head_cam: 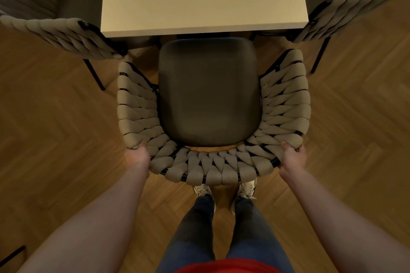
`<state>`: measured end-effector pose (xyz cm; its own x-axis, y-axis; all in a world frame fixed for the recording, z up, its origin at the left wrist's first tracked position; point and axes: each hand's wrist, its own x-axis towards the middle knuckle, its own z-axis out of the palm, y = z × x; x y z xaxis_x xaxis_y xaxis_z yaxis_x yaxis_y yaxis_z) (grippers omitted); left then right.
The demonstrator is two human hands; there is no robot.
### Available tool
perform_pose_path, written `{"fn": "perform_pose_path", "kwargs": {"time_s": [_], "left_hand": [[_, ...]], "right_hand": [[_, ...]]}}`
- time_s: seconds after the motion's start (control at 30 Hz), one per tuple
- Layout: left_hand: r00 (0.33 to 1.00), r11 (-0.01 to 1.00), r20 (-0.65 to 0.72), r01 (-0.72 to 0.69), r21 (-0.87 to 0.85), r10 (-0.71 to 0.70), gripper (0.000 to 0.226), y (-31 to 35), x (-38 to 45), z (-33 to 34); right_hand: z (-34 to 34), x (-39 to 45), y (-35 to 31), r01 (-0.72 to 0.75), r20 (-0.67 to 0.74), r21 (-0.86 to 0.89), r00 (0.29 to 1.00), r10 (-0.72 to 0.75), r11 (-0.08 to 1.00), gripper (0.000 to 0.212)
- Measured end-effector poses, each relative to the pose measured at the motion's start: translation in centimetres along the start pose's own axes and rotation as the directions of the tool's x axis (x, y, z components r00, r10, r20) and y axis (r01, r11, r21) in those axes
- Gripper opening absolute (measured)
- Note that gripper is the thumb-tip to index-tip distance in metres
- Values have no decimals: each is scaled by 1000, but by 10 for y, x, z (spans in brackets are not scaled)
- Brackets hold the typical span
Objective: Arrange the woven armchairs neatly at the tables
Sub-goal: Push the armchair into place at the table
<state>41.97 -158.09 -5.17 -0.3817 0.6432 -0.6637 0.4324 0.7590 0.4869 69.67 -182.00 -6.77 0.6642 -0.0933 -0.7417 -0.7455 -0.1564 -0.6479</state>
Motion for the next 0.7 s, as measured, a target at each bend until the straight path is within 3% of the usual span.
{"fn": "perform_pose_path", "kwargs": {"time_s": [0.7], "left_hand": [[1000, 999, 8, 30, -11, -30, 47, -1, -8, 0]], "right_hand": [[-2, -3, -2, 2, -17, -4, 1000, -2, 1000, 45]]}}
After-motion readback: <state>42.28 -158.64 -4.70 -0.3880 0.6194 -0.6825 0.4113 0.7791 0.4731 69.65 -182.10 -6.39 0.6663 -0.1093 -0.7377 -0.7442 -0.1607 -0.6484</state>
